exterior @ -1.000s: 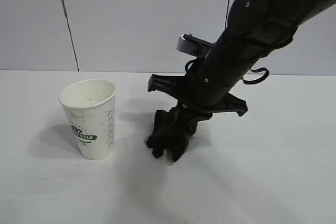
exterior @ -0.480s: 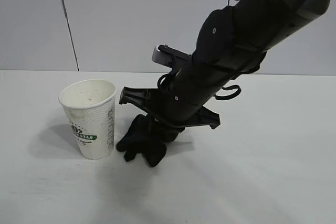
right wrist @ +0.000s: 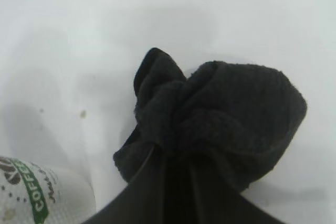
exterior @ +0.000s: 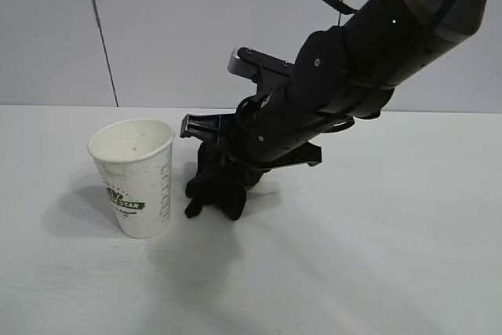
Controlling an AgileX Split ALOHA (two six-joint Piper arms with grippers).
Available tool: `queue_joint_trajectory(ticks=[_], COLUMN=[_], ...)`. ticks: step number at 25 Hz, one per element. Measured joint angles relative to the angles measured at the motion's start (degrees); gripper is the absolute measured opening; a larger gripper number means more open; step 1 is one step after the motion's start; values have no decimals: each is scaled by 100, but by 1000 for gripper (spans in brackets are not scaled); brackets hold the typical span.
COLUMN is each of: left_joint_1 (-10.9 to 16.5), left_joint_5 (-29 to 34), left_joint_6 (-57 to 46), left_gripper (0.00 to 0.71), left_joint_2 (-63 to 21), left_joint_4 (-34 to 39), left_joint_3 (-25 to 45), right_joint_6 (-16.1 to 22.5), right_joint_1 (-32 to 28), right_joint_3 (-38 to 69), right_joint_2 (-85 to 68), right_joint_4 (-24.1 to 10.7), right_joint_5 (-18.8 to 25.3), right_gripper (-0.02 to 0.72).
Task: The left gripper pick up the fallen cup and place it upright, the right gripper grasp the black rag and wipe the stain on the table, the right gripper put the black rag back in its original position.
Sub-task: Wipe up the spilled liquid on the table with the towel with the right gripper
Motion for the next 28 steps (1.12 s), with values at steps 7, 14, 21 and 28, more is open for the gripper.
queue_joint_trajectory(ticks=[7, 14, 21, 28], left_joint_1=[0, 0, 0, 0], left_joint_5=[0, 0, 0, 0], left_joint_6=[0, 0, 0, 0], left_gripper=[694, 694, 694, 694], left_joint_2=[0, 0, 0, 0], left_joint_4=[0, 0, 0, 0], left_joint_3=[0, 0, 0, 0], right_joint_6=[-23, -23, -23, 77], right_joint_1=[-389, -811, -1224, -1771], right_joint_3=[0, 0, -12, -12], right_joint_2=[132, 132, -302, -1041], right_joint_4=[-5, -17, -536, -2103], right_joint_5=[67, 959, 2601, 3783], right_gripper=[29, 29, 29, 29])
